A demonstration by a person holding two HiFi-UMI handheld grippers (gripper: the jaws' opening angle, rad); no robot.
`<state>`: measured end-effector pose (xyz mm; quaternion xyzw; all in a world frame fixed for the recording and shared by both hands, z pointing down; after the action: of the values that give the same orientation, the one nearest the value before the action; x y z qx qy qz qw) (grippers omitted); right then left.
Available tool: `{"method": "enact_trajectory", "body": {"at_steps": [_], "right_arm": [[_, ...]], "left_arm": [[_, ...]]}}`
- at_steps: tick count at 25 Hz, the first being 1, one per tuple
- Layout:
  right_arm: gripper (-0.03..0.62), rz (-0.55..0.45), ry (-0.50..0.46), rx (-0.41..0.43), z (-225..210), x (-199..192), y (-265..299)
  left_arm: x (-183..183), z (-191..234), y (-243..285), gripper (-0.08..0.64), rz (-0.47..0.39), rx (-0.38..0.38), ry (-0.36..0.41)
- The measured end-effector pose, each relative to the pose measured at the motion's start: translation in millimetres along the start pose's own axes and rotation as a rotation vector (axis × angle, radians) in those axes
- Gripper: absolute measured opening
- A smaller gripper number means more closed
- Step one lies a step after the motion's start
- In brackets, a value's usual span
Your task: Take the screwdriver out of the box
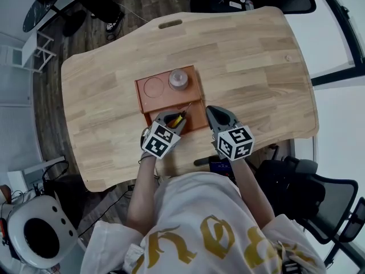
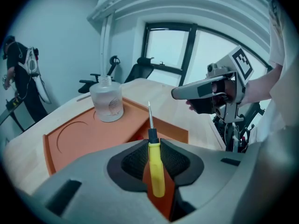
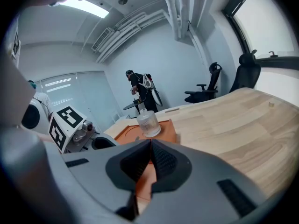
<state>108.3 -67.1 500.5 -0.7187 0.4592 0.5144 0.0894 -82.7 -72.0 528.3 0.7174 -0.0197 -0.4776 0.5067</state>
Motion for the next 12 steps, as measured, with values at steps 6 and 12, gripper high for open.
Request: {"method": "enact_trajectory", "body": {"at_steps": [6, 12], "right_arm": [[0.011, -0.048, 0.055, 0.005, 1, 5, -2], [0.012, -0.087, 0.064, 0.011, 7, 12, -5]], "left_arm": [[1, 12, -20, 0.081, -0.103, 0.061, -0.193], [1, 21, -41, 0.081, -0.212, 0.096, -0.387]]}}
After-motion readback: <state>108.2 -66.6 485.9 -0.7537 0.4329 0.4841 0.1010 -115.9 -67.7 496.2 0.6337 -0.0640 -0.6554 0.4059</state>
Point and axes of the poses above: the fingertips, and each gripper's own axes: y forward along the fingers, z to its left, x out of its top, the point moved 9 cm from there along -y, backward along the fingers, and after that the axes turned 13 degrees about x, right-handed, at the moved point
